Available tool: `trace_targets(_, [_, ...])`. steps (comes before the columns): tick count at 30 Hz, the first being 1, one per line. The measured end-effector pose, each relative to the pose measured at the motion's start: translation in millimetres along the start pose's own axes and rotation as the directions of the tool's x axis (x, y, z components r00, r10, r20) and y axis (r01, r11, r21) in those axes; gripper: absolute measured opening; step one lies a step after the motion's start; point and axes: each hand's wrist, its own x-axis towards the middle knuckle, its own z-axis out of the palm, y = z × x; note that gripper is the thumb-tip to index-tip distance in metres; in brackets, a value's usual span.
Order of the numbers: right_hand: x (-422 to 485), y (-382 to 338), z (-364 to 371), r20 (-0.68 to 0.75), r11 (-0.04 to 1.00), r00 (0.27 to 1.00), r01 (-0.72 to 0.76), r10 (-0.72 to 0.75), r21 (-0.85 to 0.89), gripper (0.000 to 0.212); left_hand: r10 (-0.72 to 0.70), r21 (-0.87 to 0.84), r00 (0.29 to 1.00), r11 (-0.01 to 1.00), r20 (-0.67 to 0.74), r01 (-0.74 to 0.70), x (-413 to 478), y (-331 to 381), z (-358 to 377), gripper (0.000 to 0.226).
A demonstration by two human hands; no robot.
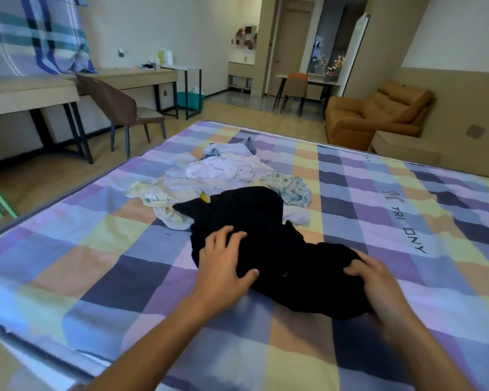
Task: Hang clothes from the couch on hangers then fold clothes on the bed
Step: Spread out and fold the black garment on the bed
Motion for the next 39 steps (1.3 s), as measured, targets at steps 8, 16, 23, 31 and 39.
trace_targets(8, [6.3, 49.7, -63.1, -0.312, 0.833, 0.95, -0.183, 0.014, -0.522, 0.032, 0.107, 0.197, 0.991, 0.973, 0.078, -0.12, 22.3, -20.8, 24.5, 0.032])
trace_targets(16, [-2.3, 41.8, 16.9, 0.405, 0.645, 0.859, 0.506, -0.314, -0.572, 0.075, 0.332, -0.389, 0.943, 0.869, -0.001, -0.306, -18.3, 59.1, 3.8, 0.024])
trace_targets(23, [-10.2, 25.7, -0.5, 0.259, 0.813, 0.893, 0.444, -0.367, -0.377, 0.039, 0.383, -0.166, 0.903, 0.92, 0.196, -0.354, -28.1, 20.5, 9.3, 0.088])
trace_targets(31, [-2.1, 7.1, -63.3, -0.056, 0.964, 0.98, 0.175, -0.19, -0.199, 0.036, 0.19, -0.552, 0.977, 0.827, 0.097, -0.106, 10.5, 47.3, 1.7, 0.028])
trace_targets(39, [16.8, -68.8, -134.1, -0.33, 0.883, 0.83, 0.359, -0.45, -0.3, 0.036, 0.015, -0.734, 0.999, 0.679, 0.037, 0.018, 62.4, 65.6, -79.6, 0.027])
